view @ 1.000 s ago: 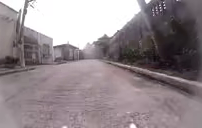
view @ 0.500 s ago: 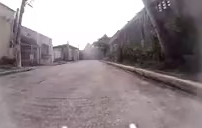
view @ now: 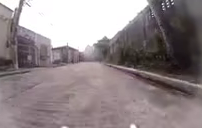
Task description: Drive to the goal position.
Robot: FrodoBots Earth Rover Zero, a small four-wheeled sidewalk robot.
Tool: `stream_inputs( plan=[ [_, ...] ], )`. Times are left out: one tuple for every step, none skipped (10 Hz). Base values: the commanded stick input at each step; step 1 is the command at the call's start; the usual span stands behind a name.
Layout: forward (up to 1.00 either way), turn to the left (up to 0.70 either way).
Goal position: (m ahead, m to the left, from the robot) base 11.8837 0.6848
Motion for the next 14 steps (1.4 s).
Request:
stream_inputs(
  plan=[
    [0.7,0.01],
    [0.7,0.01],
    [0.7,0.01],
    [0.7,0.01],
    [0.7,0.01],
    [0.7,0.01],
    [0.7,0.01],
    [0.7,0.01],
    [0.7,0.01],
    [0.7,0.01],
    [0.7,0.01],
    [0.7,0.01],
    [0.7,0.01],
    [0.7,0.01]
  ],
)
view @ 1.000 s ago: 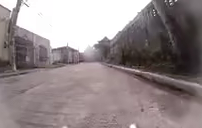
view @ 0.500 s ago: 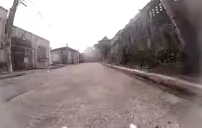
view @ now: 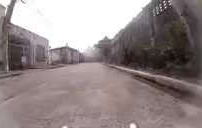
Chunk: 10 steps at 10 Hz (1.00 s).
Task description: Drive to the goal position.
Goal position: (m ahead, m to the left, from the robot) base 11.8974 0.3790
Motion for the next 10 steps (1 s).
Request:
stream_inputs(
  plan=[
    [0.7,0.01],
    [0.7,0.01],
    [0.7,0.01],
    [0.7,0.01],
    [0.7,0.01],
    [0.7,0.01],
    [0.7,0.01],
    [0.7,0.01],
    [0.7,0.01],
    [0.7,0.01]
  ],
)
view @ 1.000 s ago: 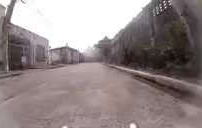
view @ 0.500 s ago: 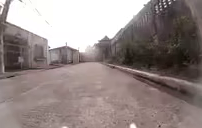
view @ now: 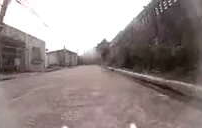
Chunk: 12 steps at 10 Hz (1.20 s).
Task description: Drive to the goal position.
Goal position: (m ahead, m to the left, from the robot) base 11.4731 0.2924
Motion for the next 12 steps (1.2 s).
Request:
stream_inputs(
  plan=[
    [0.7,0.01],
    [0.7,0.01],
    [0.7,0.01],
    [0.7,0.01],
    [0.7,0.01],
    [0.7,0.01],
    [0.7,0.01],
    [0.7,0.01],
    [0.7,0.01],
    [0.7,0.01],
    [0.7,0.01],
    [0.7,0.01]
  ],
)
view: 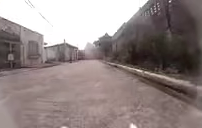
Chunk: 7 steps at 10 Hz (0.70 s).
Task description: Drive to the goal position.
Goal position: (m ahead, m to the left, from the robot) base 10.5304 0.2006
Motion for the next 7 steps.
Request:
stream_inputs(
  plan=[
    [0.7,0.01],
    [0.7,0.01],
    [0.7,0.01],
    [0.7,0.01],
    [0.7,0.01],
    [0.7,0.01],
    [0.7,0.01]
  ],
)
